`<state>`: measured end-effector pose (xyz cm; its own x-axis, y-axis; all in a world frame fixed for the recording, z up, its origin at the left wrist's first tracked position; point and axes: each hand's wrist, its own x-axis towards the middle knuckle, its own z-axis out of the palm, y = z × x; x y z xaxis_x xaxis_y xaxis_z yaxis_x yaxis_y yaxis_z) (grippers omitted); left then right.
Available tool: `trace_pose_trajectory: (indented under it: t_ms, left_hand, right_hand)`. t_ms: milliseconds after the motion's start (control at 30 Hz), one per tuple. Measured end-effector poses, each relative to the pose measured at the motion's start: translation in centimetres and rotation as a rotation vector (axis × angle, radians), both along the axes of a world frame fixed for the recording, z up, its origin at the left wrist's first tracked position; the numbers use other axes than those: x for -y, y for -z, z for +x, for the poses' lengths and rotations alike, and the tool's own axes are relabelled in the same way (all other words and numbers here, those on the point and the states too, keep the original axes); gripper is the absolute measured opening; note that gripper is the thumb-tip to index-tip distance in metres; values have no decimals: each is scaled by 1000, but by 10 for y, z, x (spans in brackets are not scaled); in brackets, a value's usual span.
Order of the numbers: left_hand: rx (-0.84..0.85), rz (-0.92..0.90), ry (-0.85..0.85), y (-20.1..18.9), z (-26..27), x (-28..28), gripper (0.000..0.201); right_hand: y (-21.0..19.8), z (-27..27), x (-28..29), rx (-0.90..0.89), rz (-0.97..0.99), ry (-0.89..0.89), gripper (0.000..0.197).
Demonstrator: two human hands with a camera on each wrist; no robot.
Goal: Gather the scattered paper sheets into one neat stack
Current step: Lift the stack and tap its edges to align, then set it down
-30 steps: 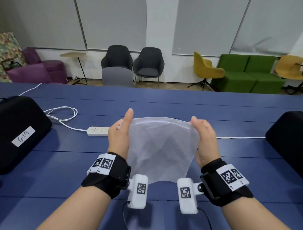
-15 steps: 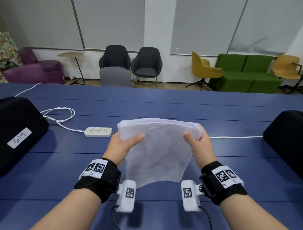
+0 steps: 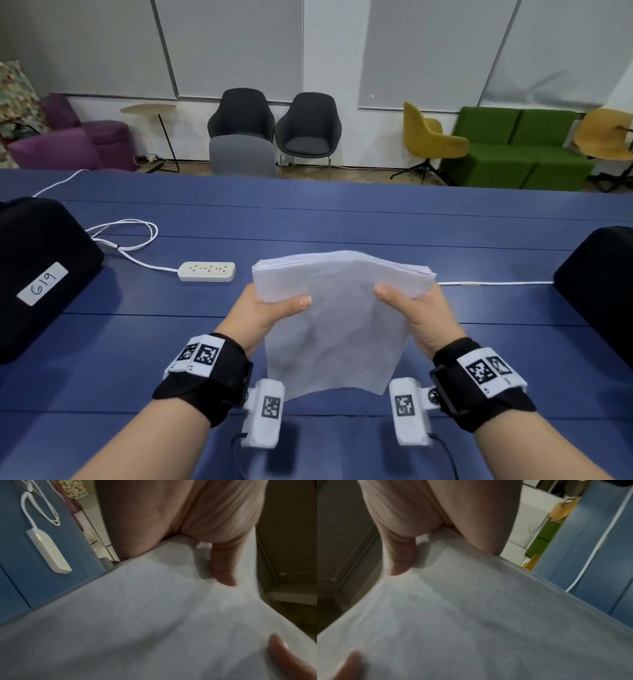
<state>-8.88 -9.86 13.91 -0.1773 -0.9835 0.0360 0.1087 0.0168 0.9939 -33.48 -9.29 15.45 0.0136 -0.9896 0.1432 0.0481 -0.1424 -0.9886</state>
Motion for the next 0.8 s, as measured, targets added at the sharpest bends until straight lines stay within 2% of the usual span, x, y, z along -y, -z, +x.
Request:
trace_pose_trajectory:
  t_ms: [67, 133, 233, 333, 433, 500, 700, 800]
  left_hand:
    - [-14, 8, -62, -3, -5, 0, 46]
    - [-62, 13, -108, -9, -4, 1, 41]
    - [-131, -28, -100, -13, 7, -1, 49]
    - [-102, -8, -35, -6, 11, -3, 56]
    - [13, -23, -50, -3, 0, -4, 37]
    - [17, -29, -87, -7, -5, -5, 27]
    - [-44, -152, -51, -17, 12, -8, 48]
    - [-17, -120, -10, -6, 14, -11, 59]
  right_hand:
    - [-6, 8, -1, -56, -35, -21, 41]
    - [-13, 6, 0, -45, -41, -43, 39]
    - [-19, -7, 0, 15, -34, -77, 40]
    - [-9, -11, -1, 49, 34, -107, 46]
    - [-3, 2, -1, 39, 27, -121, 30]
    - [-8, 8, -3, 10, 23, -97, 21]
    - [-27, -12, -12, 33, -79, -112, 26]
    - [-13, -14, -14, 13, -3, -122, 47]
